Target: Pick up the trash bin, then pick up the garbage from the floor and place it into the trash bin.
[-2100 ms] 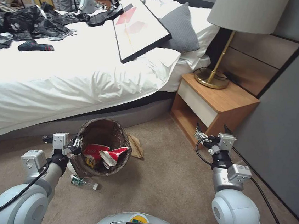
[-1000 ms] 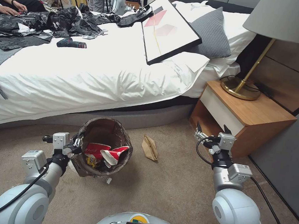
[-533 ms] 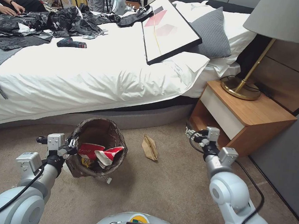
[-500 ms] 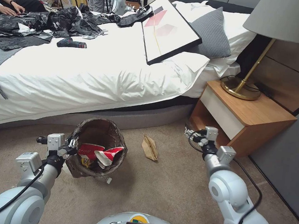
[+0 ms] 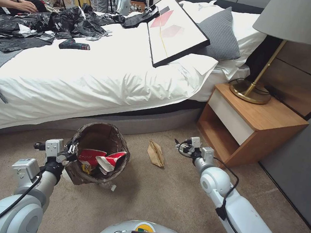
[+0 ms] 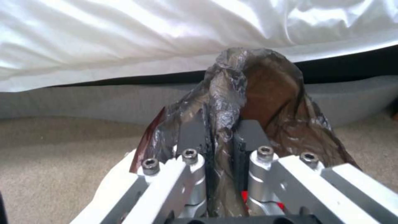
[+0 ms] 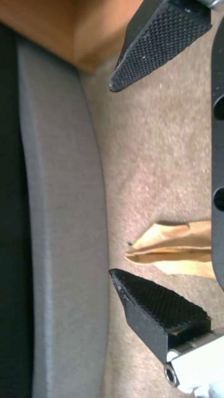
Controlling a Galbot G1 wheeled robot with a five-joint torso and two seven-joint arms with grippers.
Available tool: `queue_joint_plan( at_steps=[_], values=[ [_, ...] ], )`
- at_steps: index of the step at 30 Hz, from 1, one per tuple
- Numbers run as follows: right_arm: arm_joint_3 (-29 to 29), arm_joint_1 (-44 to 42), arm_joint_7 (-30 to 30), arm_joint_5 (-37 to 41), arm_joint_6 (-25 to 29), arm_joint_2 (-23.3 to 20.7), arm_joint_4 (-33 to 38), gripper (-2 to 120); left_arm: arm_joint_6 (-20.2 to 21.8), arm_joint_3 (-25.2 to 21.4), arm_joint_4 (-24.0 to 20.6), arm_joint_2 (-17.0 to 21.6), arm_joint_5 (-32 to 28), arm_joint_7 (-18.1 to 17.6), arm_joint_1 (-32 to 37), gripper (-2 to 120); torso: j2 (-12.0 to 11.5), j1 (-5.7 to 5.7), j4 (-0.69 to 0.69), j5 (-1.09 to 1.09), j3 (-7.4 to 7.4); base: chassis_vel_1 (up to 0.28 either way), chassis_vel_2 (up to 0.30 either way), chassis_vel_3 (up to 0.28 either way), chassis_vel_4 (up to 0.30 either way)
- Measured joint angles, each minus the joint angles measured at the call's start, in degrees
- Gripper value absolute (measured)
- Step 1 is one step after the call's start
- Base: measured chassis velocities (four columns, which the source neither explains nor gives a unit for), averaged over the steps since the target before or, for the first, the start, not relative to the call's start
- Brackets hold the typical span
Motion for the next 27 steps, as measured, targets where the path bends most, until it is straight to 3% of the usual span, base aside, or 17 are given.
queue_joint_plan(
  at_steps=[4,10,16,27],
  values=[
    [-1.5,1.5,-0.3,0.4,0.0,0.0,-1.7,100,0.0,-0.1,0.0,0.0,0.0,0.0,0.0,8,0.0,0.0,0.01,-0.01,0.0,0.0,0.0,0.0,0.0],
    [-8.4,8.5,-0.5,1.4,-0.5,1.3,-10.3,100,0.1,-0.5,0.0,0.1,-0.4,-0.1,-0.1,8,0.0,0.0,0.02,-0.01,0.0,0.0,0.0,0.0,0.0],
    [-12.5,13.1,-0.9,0.5,-1.1,6.0,-19.6,100,0.5,-0.3,0.0,-0.2,-0.8,-0.2,-0.5,8,0.0,0.0,0.02,-0.02,0.0,0.0,0.0,0.0,0.0],
    [-16.6,16.6,-0.9,-2.2,-1.0,11.9,-27.1,100,0.8,0.3,0.0,-0.5,-0.9,-0.2,-1.0,8,0.0,0.0,0.01,-0.02,0.0,0.0,0.0,0.0,0.0]
  ],
)
